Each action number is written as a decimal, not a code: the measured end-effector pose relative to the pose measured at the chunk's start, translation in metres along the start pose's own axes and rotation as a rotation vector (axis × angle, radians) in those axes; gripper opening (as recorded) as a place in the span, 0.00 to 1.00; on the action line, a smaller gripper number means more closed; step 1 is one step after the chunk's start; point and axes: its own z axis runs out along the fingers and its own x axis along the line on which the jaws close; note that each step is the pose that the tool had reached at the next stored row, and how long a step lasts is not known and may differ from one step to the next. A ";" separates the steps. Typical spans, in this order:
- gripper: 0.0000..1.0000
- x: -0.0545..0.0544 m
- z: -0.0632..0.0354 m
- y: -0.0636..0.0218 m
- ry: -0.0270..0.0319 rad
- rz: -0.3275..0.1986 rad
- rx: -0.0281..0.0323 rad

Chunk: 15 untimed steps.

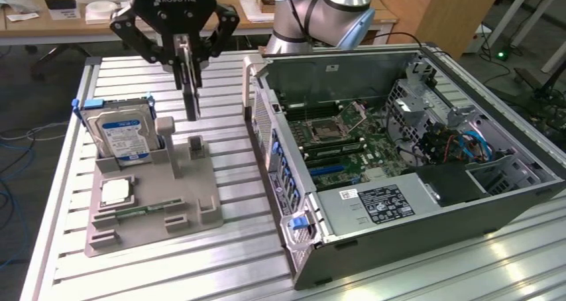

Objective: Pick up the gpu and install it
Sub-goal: 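Pick up the gpu and move the gpu toward the slot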

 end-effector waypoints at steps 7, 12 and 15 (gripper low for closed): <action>0.28 0.000 -0.0055 0.0002 0.0000 0.000 -0.0006; 0.28 -0.010 -0.0053 0.0000 0.0001 0.000 -0.0015; 0.28 -0.018 -0.0051 0.0000 0.0004 -0.004 -0.0022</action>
